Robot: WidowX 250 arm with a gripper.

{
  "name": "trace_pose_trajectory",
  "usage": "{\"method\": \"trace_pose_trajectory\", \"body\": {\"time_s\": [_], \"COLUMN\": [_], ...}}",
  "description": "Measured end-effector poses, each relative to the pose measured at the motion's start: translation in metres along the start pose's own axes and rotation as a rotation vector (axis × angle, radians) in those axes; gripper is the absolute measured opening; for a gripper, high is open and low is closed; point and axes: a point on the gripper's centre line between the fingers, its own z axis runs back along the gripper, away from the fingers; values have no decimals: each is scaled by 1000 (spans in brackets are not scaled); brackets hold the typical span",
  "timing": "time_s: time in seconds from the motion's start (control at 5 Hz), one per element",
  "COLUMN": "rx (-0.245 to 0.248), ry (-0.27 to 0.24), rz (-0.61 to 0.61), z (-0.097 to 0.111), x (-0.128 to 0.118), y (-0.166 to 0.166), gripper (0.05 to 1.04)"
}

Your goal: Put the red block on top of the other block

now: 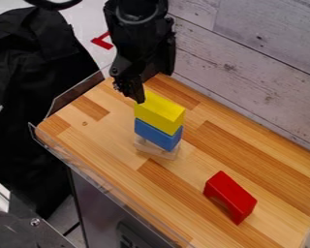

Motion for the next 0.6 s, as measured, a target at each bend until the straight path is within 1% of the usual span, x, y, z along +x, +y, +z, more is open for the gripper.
{"method": "trace_pose_trajectory", "body": {"time_s": [0.2,0.4,0.6], "rx": [26,1,-35], "ry": [3,16,-1], "rz": [-1,-31,-102], "z": [-5,-3,14], "x": [-1,-22,-48], "y": [6,3,1], "gripper": [1001,1001,1001]}}
